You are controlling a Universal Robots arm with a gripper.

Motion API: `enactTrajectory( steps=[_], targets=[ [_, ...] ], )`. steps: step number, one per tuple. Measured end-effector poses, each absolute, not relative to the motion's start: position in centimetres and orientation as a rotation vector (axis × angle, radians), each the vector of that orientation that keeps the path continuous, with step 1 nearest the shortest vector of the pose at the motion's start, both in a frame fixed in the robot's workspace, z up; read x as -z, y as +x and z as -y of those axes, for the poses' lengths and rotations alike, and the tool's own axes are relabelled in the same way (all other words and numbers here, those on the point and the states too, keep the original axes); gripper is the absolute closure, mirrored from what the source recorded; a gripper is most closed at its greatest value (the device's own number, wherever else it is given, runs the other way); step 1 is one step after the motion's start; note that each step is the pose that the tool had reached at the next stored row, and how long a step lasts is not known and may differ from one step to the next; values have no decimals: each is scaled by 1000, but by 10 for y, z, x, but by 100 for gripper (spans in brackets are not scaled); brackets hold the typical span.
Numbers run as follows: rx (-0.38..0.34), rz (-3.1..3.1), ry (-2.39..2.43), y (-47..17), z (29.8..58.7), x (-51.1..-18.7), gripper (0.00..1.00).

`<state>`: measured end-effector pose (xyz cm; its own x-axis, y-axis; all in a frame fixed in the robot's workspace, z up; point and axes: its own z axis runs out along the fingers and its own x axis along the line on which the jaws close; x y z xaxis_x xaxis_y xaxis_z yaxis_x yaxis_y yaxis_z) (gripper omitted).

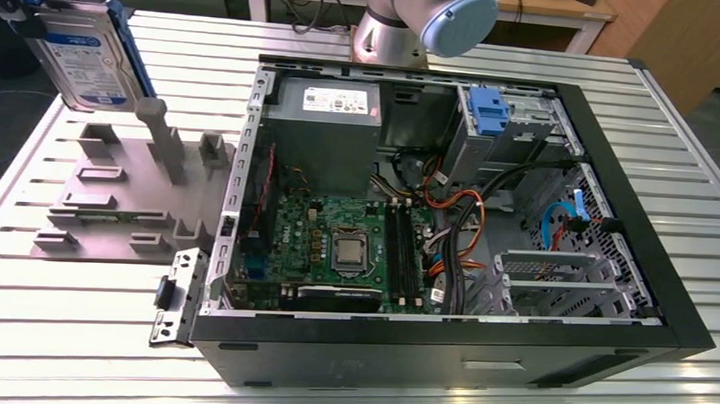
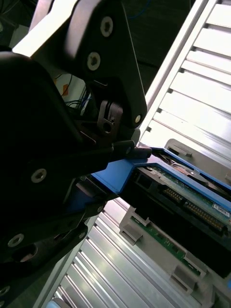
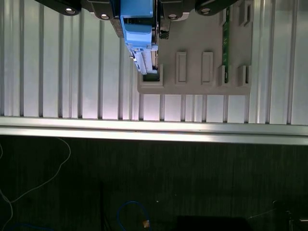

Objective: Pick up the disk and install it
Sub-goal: 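Pick up the disk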

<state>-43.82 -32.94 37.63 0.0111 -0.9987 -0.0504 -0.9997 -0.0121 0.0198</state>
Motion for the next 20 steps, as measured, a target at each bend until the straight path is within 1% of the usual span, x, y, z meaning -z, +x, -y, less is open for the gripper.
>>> enactTrajectory(
  steps=[20],
  targets=[
    [-78, -2193, -2218, -438, 329, -383, 63]
  ],
)
